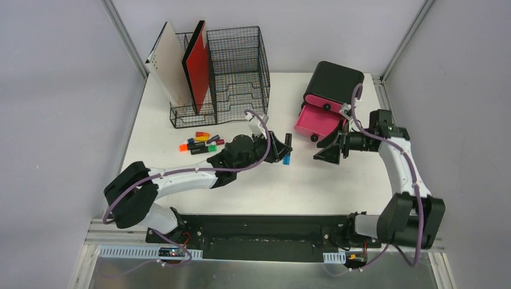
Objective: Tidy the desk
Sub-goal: Place the stationery in the drawer.
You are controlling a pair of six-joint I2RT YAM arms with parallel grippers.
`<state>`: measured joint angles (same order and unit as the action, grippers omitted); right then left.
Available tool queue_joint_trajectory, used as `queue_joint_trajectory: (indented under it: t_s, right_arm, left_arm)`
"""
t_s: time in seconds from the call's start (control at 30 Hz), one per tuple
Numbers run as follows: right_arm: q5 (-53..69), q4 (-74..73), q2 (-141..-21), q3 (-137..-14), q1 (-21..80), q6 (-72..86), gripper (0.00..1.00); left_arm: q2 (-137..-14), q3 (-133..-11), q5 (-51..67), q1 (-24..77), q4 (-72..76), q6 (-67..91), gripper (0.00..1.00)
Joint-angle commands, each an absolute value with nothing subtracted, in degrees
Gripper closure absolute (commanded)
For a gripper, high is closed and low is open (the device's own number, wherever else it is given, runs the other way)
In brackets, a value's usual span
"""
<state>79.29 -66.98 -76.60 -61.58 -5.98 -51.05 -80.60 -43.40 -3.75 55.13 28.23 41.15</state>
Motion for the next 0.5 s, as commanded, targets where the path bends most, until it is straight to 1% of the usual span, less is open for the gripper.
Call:
queue_joint_trajectory:
  t_s: [0.0, 0.07, 0.17, 0.4, 0.43, 0.47]
  right_arm:
    - [66.41, -24.18, -64.36, -51.68, -5.19, -10.10, 0.06]
    - [71.22, -17.46, -63.22, -49.87, -5.19, -2.18, 0.07]
    - [71.22, -12.53, -62.80, -48.18, -5.14, -1.18, 0.07]
    - [71.22, -11.97, -66.68, -47.82, -2.57, -1.18, 0.07]
    - [69.31, -12.03, -67.02, -47.74, -2.22, 2.91, 0.08]
    - [68.37, -12.04, -67.36, -47.74, -1.83, 3.46, 0.09]
  left_arm:
    - [-83.33, -46.45, -1.61, 56.68, 32.78, 35.97, 1.00]
    - [-84.30, -46.33, -1.79, 57.11, 33.21, 35.00, 1.00]
    - [-85.55, -46.63, -2.06, 58.14, 34.24, 33.49, 1.00]
    - [-88.43, -50.94, -4.36, 62.06, 33.40, 28.61, 1.00]
    - [-88.88, -51.58, -4.91, 62.62, 33.18, 28.12, 1.00]
    - [-89.24, -52.12, -5.49, 63.15, 33.02, 27.64, 1.00]
